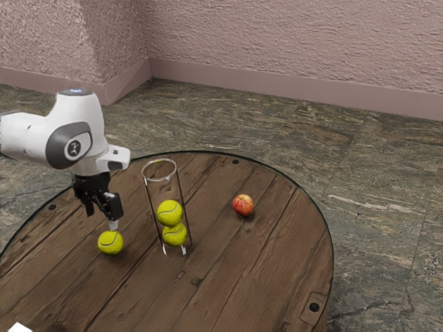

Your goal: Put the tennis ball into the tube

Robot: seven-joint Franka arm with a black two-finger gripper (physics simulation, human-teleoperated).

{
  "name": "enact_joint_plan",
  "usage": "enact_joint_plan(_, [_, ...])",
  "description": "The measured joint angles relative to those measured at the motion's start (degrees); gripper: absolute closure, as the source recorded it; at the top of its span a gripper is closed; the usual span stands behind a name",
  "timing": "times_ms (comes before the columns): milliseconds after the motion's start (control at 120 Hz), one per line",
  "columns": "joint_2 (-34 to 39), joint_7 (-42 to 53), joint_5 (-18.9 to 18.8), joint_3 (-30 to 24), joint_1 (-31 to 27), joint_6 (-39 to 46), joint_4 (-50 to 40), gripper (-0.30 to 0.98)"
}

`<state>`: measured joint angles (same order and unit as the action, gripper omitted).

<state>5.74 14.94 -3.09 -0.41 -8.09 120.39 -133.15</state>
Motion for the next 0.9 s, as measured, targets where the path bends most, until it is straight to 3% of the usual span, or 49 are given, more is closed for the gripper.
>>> enact_joint_plan(525, [-13.1,3.4,0.5,0.3,-3.5,11.2,2.1,0.00])
enact_joint_plan(900, [-16.4,5.4,1.1,0.3,-3.6,15.8,1.0,0.00])
